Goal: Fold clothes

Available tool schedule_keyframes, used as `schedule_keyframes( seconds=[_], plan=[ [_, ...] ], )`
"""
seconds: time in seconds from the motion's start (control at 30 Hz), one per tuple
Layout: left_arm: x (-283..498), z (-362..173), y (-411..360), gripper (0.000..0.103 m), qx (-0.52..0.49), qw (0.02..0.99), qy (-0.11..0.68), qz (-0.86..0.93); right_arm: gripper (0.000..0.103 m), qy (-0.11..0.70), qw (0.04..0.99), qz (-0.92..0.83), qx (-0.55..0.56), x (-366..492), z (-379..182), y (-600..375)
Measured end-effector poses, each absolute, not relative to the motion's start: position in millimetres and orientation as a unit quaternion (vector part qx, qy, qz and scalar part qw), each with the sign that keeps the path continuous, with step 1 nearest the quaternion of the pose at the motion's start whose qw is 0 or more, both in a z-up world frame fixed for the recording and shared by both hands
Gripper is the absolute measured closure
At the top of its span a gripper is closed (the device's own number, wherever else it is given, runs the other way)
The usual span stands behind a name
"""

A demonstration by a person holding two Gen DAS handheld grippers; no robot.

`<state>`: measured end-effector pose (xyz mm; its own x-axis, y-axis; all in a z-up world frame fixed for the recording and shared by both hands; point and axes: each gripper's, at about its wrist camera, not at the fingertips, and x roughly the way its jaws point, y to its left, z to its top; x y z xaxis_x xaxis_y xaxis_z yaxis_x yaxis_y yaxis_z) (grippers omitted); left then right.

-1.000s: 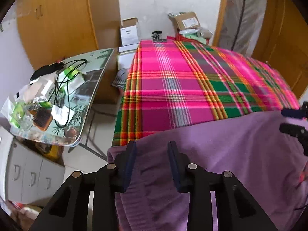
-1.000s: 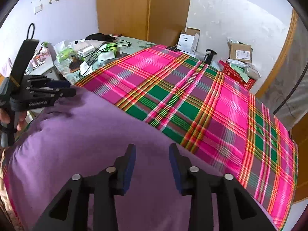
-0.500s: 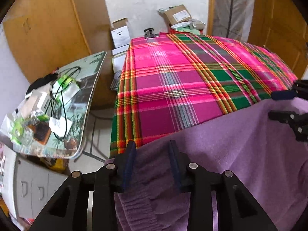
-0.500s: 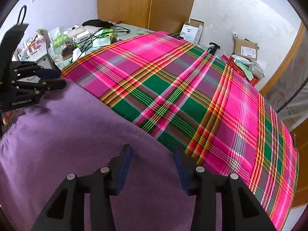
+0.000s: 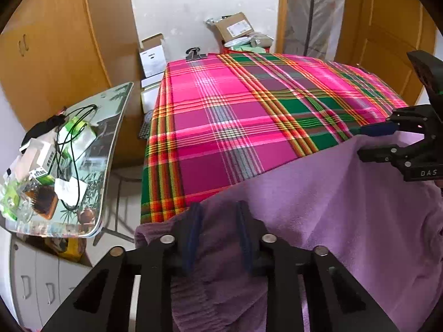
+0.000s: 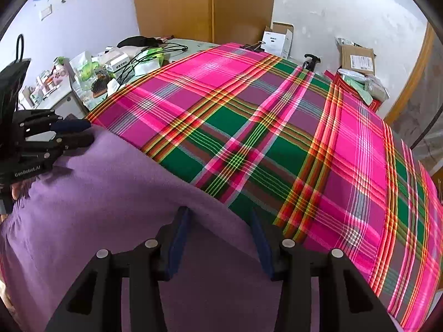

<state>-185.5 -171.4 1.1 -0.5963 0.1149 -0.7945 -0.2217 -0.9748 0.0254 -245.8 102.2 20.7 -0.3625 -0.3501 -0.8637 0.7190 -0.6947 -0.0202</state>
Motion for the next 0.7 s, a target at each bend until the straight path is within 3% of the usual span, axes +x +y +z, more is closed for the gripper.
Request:
schedule_keyframes(
  seconds=[0.07,0.17,0.37,0.7],
  plan=[
    [-185.4,1.4,-170.5,0.097,-0.440,0.090,0.067,0.891,0.068,0.207,0.337,-0.798,0.454,-243.9,21.0,100.6],
    [-185.1,2.8,-174.8,0.101,-0.439,0.088,0.058,0.892,0.081,0.216,0.346,-0.794,0.451,-238.8,21.7,98.5],
    [-179.3,8.2,-174.2,0.102,-0.422,0.084,0.054,0.901,0.095,0.231,0.345,-0.794,0.444,-230.6,23.9,96.9],
    [-160.5,31.7,-172.1,0.102,-0.389,0.086,0.051,0.916,0.098,0.238,0.336,-0.815,0.407,-200.6,48.2,104.1]
  ],
)
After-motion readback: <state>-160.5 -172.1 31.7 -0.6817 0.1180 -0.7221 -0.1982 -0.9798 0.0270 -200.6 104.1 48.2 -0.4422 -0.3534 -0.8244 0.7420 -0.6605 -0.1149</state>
